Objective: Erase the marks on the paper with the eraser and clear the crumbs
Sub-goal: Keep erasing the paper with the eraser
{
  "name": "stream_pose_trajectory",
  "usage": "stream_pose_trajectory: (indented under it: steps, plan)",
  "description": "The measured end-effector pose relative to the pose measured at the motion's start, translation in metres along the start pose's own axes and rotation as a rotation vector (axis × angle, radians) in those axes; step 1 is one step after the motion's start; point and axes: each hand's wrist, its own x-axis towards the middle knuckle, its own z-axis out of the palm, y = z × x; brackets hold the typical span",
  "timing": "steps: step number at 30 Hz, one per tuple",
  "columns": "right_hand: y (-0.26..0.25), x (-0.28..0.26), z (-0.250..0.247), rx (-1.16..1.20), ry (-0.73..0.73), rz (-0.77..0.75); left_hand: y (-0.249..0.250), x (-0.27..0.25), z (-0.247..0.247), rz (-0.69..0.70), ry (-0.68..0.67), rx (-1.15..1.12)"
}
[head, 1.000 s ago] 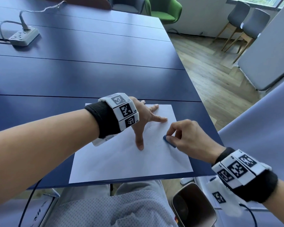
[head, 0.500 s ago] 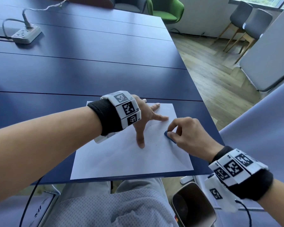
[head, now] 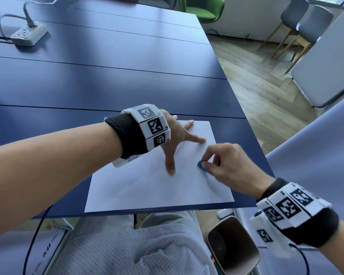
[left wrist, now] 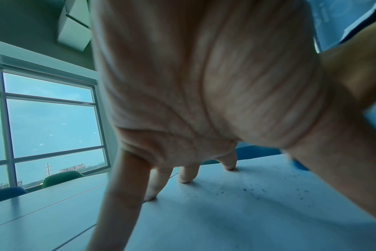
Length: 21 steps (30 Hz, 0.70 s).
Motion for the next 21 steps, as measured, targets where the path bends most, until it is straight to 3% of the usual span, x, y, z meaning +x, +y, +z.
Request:
stream_pose_trajectory:
  steps: [2,6,11,16,19,21]
  plan:
    - [0.005,0.000,0.001,0.002,0.052,0.025,0.001,-0.001,0.000,0.008,-0.003,-0.001]
    - [-0.006,-0.010,0.005,0.031,-0.074,-0.024,0.000,-0.001,-0.001,0.011,-0.015,-0.006]
    - [0.011,0.011,-0.011,-0.039,0.016,-0.002,0.000,0.001,0.000,0.002,-0.008,0.016]
    - [0.005,0.004,-0.013,-0.052,-0.174,-0.048,0.001,0.001,0.000,-0.001,-0.022,-0.001]
    - [0.010,0.015,-0.013,-0.074,-0.025,-0.036,0.001,0.002,-0.001,0.000,-0.016,0.011]
    - [0.008,0.005,-0.006,-0.049,-0.020,-0.045,0.003,0.001,-0.002,0.000,-0.014,0.014]
